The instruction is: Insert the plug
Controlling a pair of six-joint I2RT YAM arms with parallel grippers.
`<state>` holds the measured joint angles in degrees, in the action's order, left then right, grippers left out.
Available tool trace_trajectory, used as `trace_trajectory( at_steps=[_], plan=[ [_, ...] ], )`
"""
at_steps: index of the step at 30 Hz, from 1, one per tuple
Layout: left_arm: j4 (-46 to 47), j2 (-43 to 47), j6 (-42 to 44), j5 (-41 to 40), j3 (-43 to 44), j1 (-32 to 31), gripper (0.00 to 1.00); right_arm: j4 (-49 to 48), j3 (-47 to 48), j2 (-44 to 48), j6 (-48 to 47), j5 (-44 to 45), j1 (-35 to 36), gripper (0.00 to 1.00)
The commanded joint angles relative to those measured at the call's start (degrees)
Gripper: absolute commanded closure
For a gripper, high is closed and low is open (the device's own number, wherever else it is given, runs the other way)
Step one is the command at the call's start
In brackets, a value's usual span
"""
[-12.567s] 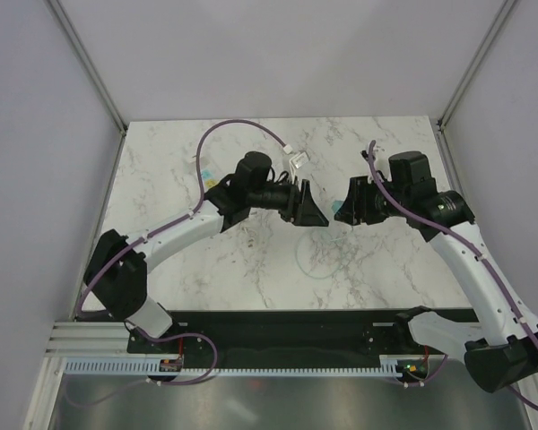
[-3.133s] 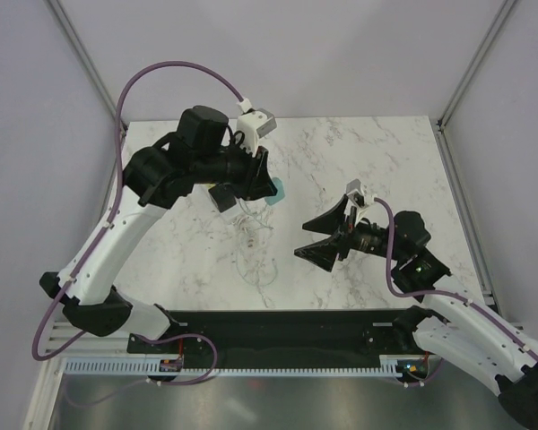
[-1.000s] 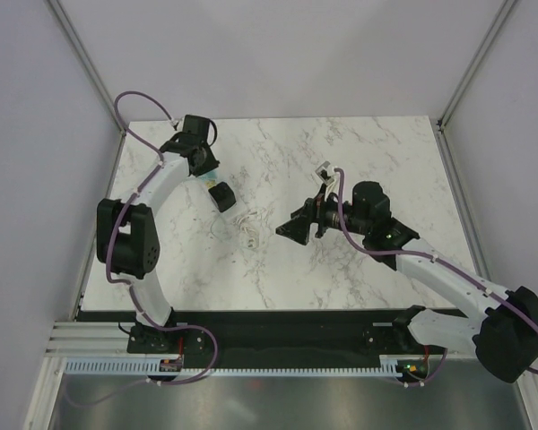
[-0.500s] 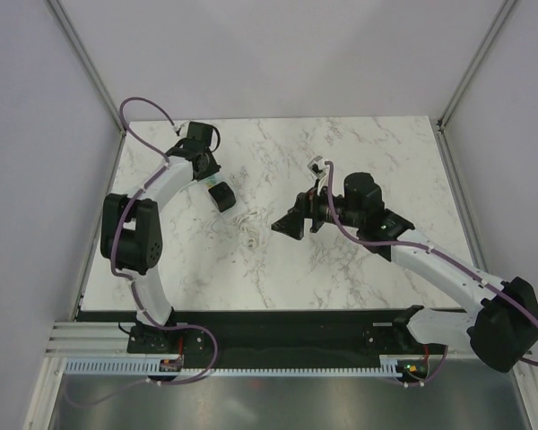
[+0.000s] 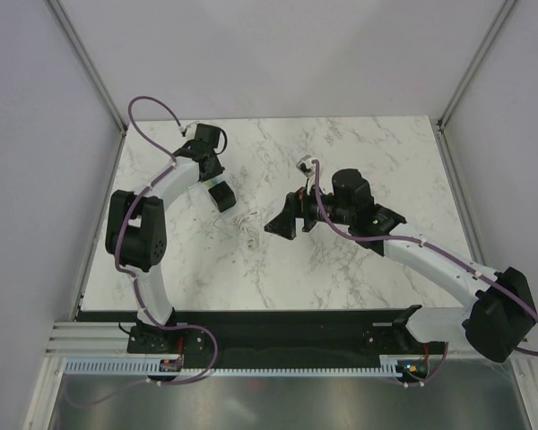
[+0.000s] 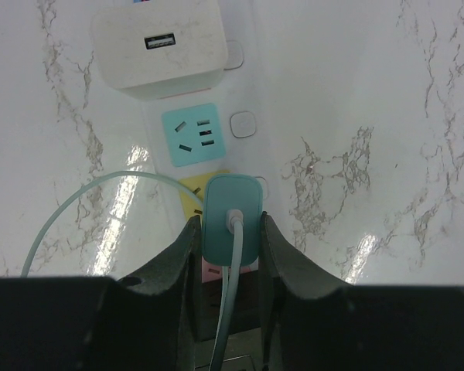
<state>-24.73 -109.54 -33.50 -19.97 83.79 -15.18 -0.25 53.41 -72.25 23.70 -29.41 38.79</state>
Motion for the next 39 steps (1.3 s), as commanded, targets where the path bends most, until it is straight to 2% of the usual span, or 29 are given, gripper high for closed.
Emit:
trace_trajectory(
  at_steps=[1, 24, 32, 39],
  plan=[
    [1.79, -2.35, 0.98, -2.71, 1.55, -0.2, 0.98, 0.08, 3.28, -0.7, -1.38, 1.46, 0.68, 0.02],
    [3.2, -4.11, -2.01, -1.92, -5.65, -4.07, 0.98, 7.19, 8.9, -3.51, -2.44, 5.06, 3.31, 0.02],
    [5.92, -3.84, -2.9, 1.6, -9.87, -4.42, 0.98, 9.3, 12.42, -6.76, -2.26, 6.82, 5.51, 0.02],
    [5.92, -5.95, -1.05, 2.65, -7.86, -4.77, 0.98, 12.64, 17.07, -8.87, -3.22, 8.93, 7.44, 0.02]
  ],
)
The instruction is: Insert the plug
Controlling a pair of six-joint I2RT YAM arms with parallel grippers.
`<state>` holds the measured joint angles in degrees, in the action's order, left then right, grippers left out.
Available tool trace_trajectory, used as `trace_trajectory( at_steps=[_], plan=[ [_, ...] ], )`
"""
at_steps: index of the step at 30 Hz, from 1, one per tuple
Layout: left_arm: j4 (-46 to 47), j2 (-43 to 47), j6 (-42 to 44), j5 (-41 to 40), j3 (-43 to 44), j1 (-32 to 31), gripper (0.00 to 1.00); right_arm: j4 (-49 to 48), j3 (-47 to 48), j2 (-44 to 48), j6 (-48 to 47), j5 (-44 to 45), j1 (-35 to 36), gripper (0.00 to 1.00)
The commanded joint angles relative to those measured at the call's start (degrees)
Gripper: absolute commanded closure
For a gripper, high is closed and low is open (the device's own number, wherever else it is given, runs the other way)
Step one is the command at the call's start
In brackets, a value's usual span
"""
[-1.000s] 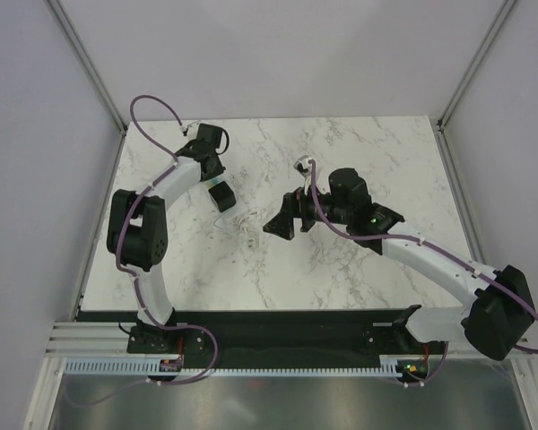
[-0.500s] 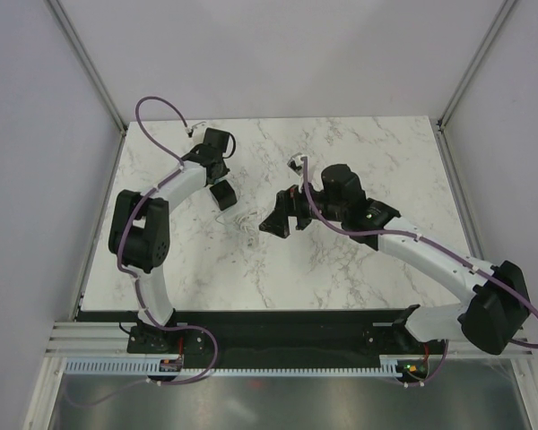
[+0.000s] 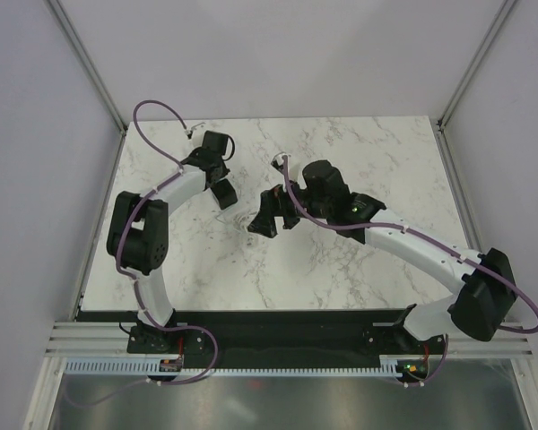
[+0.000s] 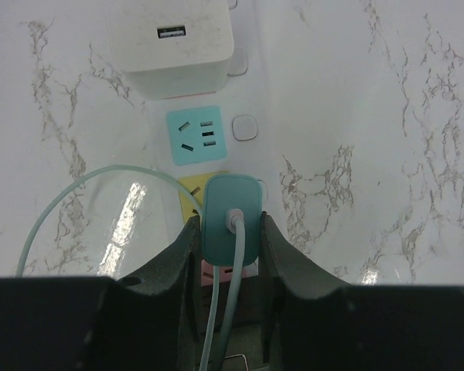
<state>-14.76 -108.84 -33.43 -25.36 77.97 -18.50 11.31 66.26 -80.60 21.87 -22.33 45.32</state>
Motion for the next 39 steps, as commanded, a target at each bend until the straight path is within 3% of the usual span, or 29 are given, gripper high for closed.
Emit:
trace_trajectory(
  at_steps=[1, 9, 17, 19, 22, 27, 35, 39],
  plan=[
    [-4.04, -7.09, -1.02, 8.14, -1.95, -1.36, 0.98, 1.17, 4.4, -0.61, -1.48, 2.11, 1.08, 0.02],
    [-5.01, -8.23, -2.08, 11.82, -1.07, -1.89, 0.98, 1.26, 7.21, -2.54, -1.3, 5.62, 1.61, 0.02],
    [-7.82, -11.4, 5.21, 16.22, 4.28, -2.33, 0.98, 1.34, 7.22, -0.71, -1.48, 9.74, 1.61, 0.02],
    [-7.91, -11.84, 8.62, 21.11, 5.17, -2.33, 0.98, 1.87, 5.9, 0.44, -1.57, 12.82, 1.7, 0.02],
    [-8.09, -12.63, 13.19, 27.97, 6.49, -3.29, 0.98, 2.66, 2.66, 5.08, -1.3, 21.86, 1.61, 0.02],
    [-8.53, -12.01, 18.13, 32.64, 7.45, -6.36, 0.98, 4.94, -3.31, 12.03, -0.16, 35.93, 0.21, 0.02],
    [-8.61, -8.16, 29.99, 42.93, 5.53, -10.59, 0.98, 5.57, -10.96, 24.43, 2.12, 41.49, -4.97, 0.02],
    [-9.23, -5.08, 31.94, 37.79, 3.33, -11.47, 0.98, 4.16, -14.92, 27.15, 2.83, 40.44, -6.3, 0.02]
  ],
)
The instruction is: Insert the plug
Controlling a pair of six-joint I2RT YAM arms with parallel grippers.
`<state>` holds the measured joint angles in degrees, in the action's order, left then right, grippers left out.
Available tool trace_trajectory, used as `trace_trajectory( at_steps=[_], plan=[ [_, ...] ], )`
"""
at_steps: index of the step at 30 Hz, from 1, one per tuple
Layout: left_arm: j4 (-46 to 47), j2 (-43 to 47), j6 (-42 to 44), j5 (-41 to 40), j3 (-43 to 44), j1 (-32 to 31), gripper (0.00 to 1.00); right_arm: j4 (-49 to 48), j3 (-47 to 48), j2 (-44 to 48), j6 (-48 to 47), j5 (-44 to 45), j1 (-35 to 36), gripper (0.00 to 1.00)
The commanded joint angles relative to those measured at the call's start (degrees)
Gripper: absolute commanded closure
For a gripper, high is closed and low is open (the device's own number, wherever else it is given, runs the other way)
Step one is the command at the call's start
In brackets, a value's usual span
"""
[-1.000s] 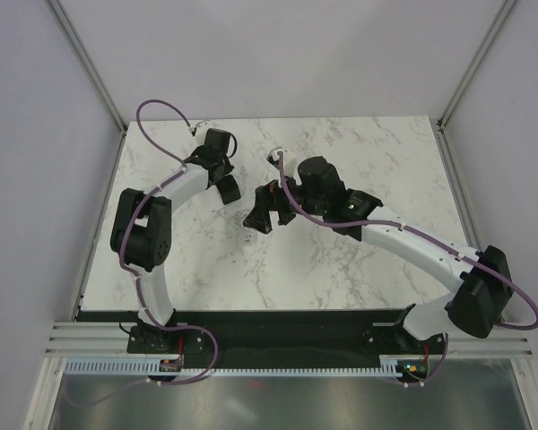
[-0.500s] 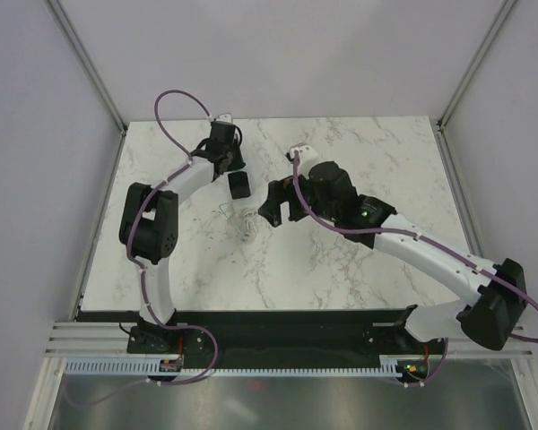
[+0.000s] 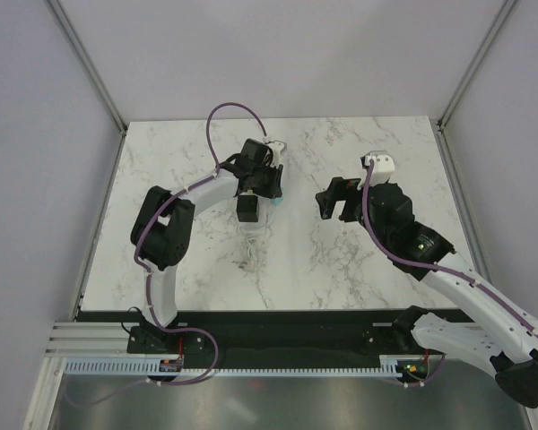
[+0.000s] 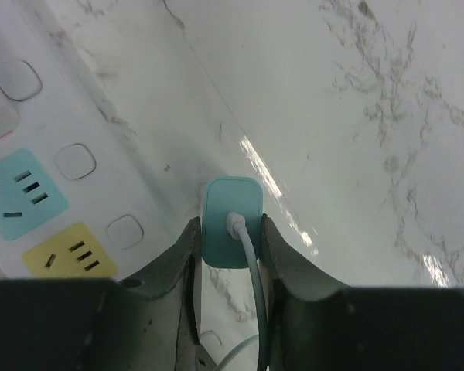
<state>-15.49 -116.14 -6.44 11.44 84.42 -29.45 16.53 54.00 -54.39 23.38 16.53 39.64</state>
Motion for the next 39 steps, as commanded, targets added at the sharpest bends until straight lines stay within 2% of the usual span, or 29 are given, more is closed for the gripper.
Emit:
trace_trajectory(
  at_steps=[1, 5, 8, 18, 21, 31, 34, 35, 39],
  plan=[
    [-8.42, 2.93, 5.12, -0.01, -3.56, -0.52, 0.98, -1.68, -3.54, 1.91, 1.23, 1.14, -0.7, 0.02],
    [-8.51, 6.35, 4.68, -2.3, -1.82, -0.52, 0.98, -5.71, -7.23, 2.8, 1.93, -1.15, -1.05, 0.02],
    [-9.56, 8.73, 3.19, -2.47, 0.3, -0.52, 0.98, -7.83, -7.85, -0.01, 4.13, -3.08, -1.23, 0.02],
    [-12.81, 14.44, -2.26, -11.26, 3.47, -0.52, 0.98, -11.96, -9.35, -1.25, 5.54, -5.02, -1.23, 0.03],
    [-12.82, 13.75, -2.44, -17.32, 3.56, -0.34, 0.98, -13.02, -10.23, -0.37, 5.72, -5.64, -1.23, 0.03],
    [-12.47, 8.83, -6.57, -21.9, 3.73, 0.62, 0.98, -13.9, -10.58, 1.74, 4.75, -6.6, -1.32, 0.03],
    [-13.69, 7.5, -6.48, -26.62, 4.35, 1.32, 0.98, -13.99, -10.58, 2.1, 4.22, -7.04, -1.4, 0.03],
    [-13.96, 7.77, -7.35, -30.74, 4.09, 2.55, 0.98, -13.99, -10.49, 2.1, 4.05, -7.48, -1.41, 0.03],
    [-13.96, 10.58, -7.89, -35.16, 3.12, 7.29, 0.98, -13.9, -10.49, 2.45, 3.61, -8.53, -1.4, 0.03]
  ],
)
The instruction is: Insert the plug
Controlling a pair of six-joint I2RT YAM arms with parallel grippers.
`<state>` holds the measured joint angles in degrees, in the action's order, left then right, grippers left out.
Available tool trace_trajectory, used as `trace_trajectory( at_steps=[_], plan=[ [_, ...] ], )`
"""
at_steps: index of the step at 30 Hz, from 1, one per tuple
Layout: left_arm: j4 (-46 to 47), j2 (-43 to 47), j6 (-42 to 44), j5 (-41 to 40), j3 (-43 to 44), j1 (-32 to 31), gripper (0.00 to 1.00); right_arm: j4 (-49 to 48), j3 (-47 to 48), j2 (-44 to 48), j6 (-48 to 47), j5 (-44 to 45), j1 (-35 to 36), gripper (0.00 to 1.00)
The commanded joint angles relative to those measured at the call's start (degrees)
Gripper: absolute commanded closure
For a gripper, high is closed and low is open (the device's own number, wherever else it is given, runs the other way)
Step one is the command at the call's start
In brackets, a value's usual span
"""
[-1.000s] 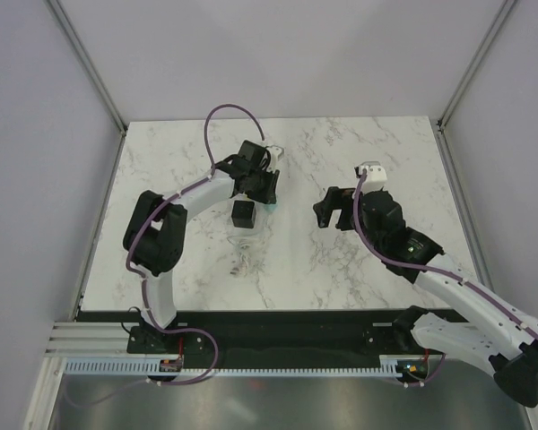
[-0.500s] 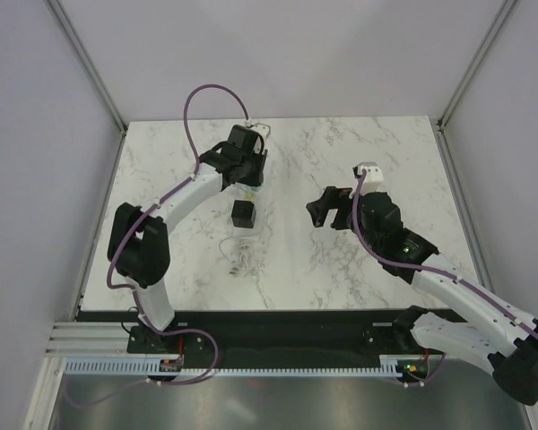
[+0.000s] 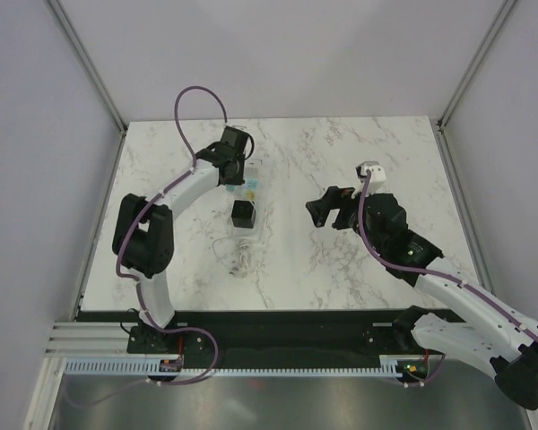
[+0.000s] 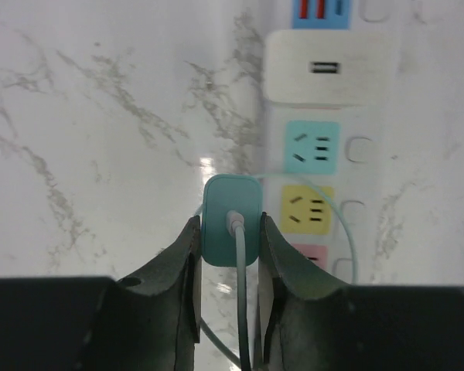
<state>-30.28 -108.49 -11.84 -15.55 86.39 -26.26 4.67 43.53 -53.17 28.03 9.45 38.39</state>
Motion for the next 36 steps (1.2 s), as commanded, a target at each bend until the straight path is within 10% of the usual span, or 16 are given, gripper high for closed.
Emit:
trace_trajectory(
  at_steps=[1, 8, 17, 36],
  plan=[
    [0.93, 3.28, -2.14, -9.48, 1.76, 4.9, 0.98, -1.94, -0.11, 1.22, -0.88, -1.54, -0.16, 0.03],
    [1.19, 0.39, 5.24, -26.44, 6.42, 6.93, 0.98, -3.08, -0.81, 0.52, -0.26, -1.72, -0.16, 0.03],
    [8.22, 2.23, 3.32, -7.76, -2.8, 2.01, 0.98, -3.88, -0.9, -0.45, -0.87, -1.72, -0.16, 0.03],
    [14.2, 10.13, -1.34, 5.35, -9.83, 2.0, 0.98, -4.23, -2.22, 0.43, -1.93, -0.66, -0.25, 0.02]
  ],
)
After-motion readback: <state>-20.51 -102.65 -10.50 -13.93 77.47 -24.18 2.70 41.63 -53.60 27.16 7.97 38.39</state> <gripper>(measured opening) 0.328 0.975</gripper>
